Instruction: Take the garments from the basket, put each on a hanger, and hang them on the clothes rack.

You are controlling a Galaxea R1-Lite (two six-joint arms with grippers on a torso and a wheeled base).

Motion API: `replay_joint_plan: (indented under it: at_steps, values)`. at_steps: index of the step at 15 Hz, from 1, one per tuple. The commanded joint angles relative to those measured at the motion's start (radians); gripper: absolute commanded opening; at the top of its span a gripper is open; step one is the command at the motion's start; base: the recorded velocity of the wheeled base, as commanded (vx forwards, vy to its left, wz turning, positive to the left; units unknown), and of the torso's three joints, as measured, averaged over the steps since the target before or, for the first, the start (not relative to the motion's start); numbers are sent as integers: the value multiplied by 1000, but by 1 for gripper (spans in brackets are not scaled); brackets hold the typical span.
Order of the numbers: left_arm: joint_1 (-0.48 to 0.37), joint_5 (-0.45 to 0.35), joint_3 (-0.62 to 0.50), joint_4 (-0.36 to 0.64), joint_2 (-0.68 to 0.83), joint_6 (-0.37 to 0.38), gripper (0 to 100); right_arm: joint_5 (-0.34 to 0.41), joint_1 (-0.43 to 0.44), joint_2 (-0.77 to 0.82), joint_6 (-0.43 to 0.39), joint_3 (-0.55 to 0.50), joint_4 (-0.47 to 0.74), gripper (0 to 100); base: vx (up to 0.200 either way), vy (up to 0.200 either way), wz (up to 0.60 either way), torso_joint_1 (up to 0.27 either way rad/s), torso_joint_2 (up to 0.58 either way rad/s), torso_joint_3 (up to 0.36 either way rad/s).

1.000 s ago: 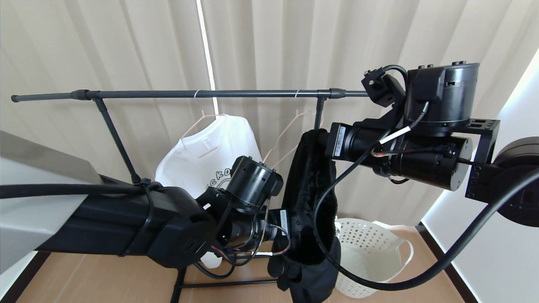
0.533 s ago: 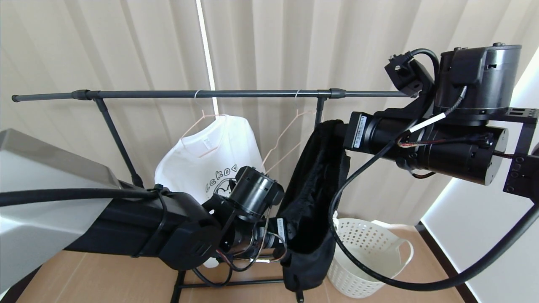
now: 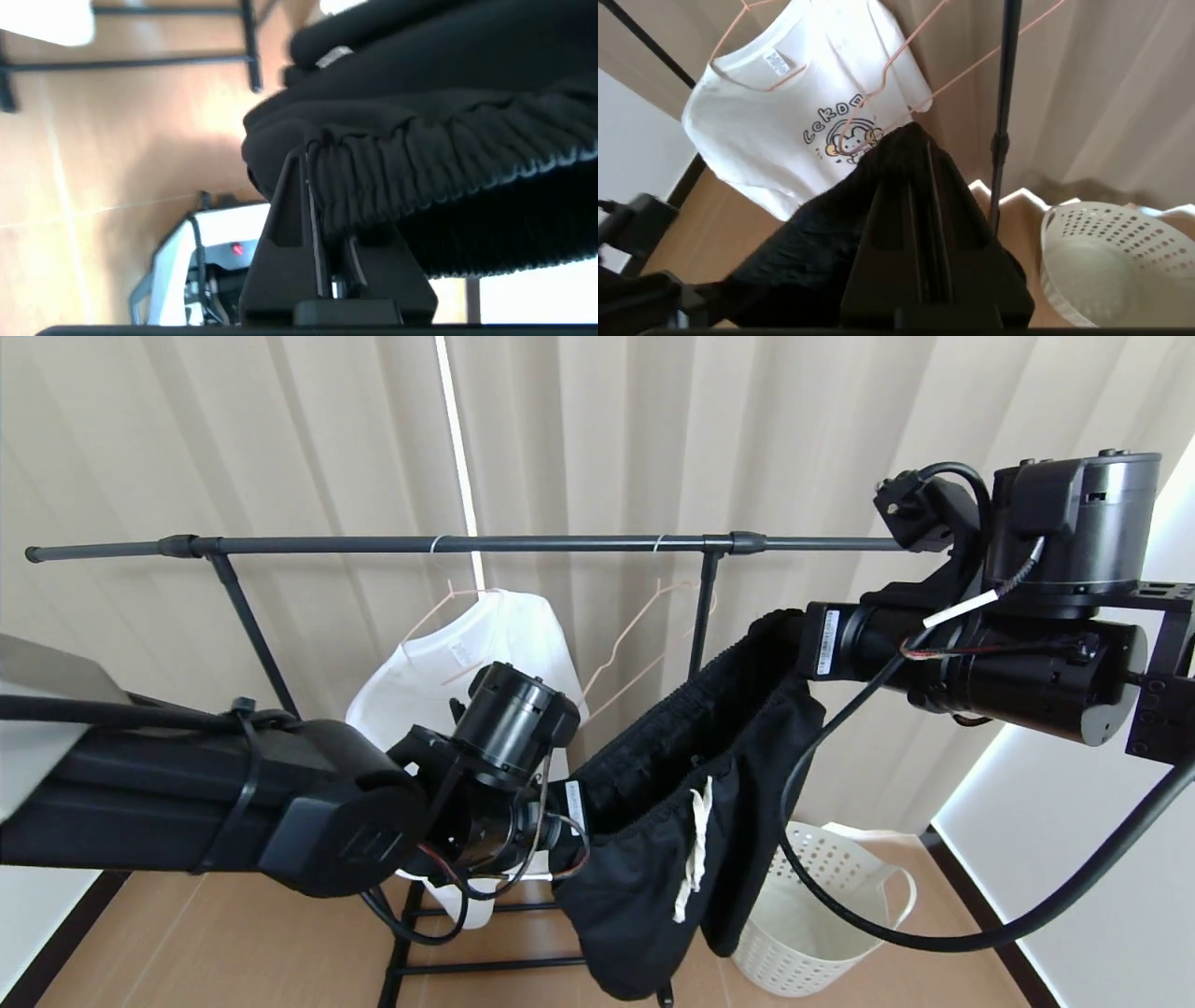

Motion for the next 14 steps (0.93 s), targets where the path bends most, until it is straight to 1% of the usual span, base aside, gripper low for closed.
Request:
replay_joint_plan:
  at_steps: [1, 2, 3, 4, 5, 6, 7, 9, 10, 12, 14]
  values:
    - [26, 16, -54, 42, -75, 13, 0, -15, 2, -33, -70, 40, 62, 0, 0, 0, 0, 0, 0, 0]
    - [32, 16, -77, 65, -85, 19, 0, -16, 8, -45, -79, 46, 95, 0, 0, 0, 0, 0, 0, 0]
    - [44, 18, -151, 131, -92, 30, 0, -22, 49, -59, -79, 44, 220, 0, 0, 0, 0, 0, 0, 0]
    - [46, 21, -202, 182, -92, 30, 0, -24, 77, -70, -78, 34, 293, 0, 0, 0, 0, 0, 0, 0]
    - [44, 41, -281, 265, -87, 33, 0, -22, 92, -64, -67, 3, 370, 0, 0, 0, 0, 0, 0, 0]
    - [41, 55, -332, 321, -85, 39, 0, -21, 103, -38, -21, -29, 404, 0, 0, 0, 0, 0, 0, 0]
    - [37, 64, -360, 372, -89, 53, 0, -15, 103, -4, 41, -84, 433, 0, 0, 0, 0, 0, 0, 0]
    - [34, 98, -384, 427, -93, 76, 0, -10, 80, 36, 111, -167, 500, 0, 0, 0, 0, 0, 0, 0]
    - [35, 150, -386, 461, -104, 79, 0, -4, 42, 51, 131, -186, 510, 0, 0, 0, 0, 0, 0, 0]
    - [43, 183, -377, 481, -116, 81, 0, -4, 9, 53, 129, -187, 506, 0, 0, 0, 0, 0, 0, 0]
    - [72, 193, -346, 486, -138, 81, 0, -2, -47, 51, 125, -190, 503, 0, 0, 0, 0, 0, 0, 0]
